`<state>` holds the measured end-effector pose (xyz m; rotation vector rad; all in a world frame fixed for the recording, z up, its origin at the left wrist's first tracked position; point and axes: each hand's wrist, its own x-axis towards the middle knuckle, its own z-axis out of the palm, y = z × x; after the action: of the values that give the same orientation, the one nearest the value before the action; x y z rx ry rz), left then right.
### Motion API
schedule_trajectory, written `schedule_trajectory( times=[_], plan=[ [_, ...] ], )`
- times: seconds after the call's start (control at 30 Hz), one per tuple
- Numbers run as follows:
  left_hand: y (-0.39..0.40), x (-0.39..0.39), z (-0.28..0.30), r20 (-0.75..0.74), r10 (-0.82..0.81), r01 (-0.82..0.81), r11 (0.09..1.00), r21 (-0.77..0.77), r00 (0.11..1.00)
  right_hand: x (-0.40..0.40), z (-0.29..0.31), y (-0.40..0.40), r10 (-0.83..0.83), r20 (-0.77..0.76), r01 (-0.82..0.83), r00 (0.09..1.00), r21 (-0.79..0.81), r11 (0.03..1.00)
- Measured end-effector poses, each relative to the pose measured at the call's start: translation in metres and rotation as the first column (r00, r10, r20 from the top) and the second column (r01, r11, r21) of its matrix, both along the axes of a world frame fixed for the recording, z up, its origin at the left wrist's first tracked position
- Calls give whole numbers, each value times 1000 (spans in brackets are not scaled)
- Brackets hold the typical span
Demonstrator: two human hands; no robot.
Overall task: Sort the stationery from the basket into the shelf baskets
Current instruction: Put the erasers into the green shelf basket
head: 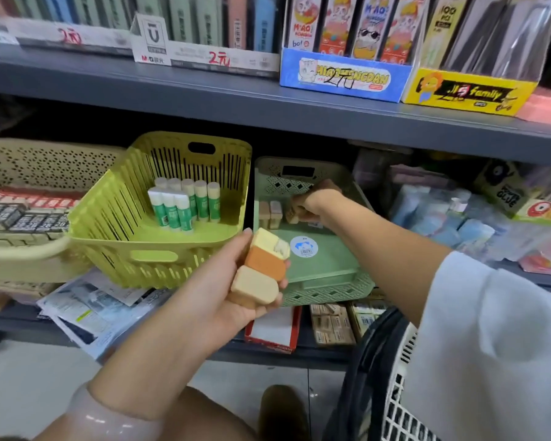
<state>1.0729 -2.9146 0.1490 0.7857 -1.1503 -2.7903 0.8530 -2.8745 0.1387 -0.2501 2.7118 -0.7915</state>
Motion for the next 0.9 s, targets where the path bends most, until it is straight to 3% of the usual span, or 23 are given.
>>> schedule_trajectory(
  times=[0.07, 0.17, 0.43, 0.53, 0.6, 0.67, 0.73, 0.8, 0.9],
  plan=[
    [-2, 0, -2, 0, -4, 4, 1000, -1, 1000, -1, -6, -8, -1, 65, 5, 998, -58, 998],
    [-4, -1, -3, 4, -10, 10, 1000, -2, 1000, 1, -14, -10, -12, 244, 87, 970, -295, 951],
    [-4, -1, -2, -16, -14, 15, 999, 41, 1000, 9, -10, 3, 27, 308, 122, 951, -454, 883],
    [-3, 0, 1, -13, 2, -2, 999, 33, 1000, 20, 8, 14, 108, 94, -68, 990, -360, 931],
    [-3, 1, 3, -5, 20, -20, 1000, 23, 1000, 39, 24, 24, 302, 65, -240, 951, -458, 856],
    [-2, 1, 3, -5, 26, -26, 1000, 11, 1000, 61, 41, 37, 578, 89, -431, 811, -577, 694],
    [-1, 2, 4, -19, 18, -18, 1000, -11, 1000, 80, 53, 51, 742, 95, -575, 663, -571, 587],
    [0, 3, 5, -29, 14, -15, 1000, -25, 999, 90, 58, 60, 789, 80, -643, 609, -532, 550],
    [3, 4, 5, -38, 37, -39, 999, -33, 999, 94, 58, 65, 735, 28, -646, 677, -456, 613]
  ],
)
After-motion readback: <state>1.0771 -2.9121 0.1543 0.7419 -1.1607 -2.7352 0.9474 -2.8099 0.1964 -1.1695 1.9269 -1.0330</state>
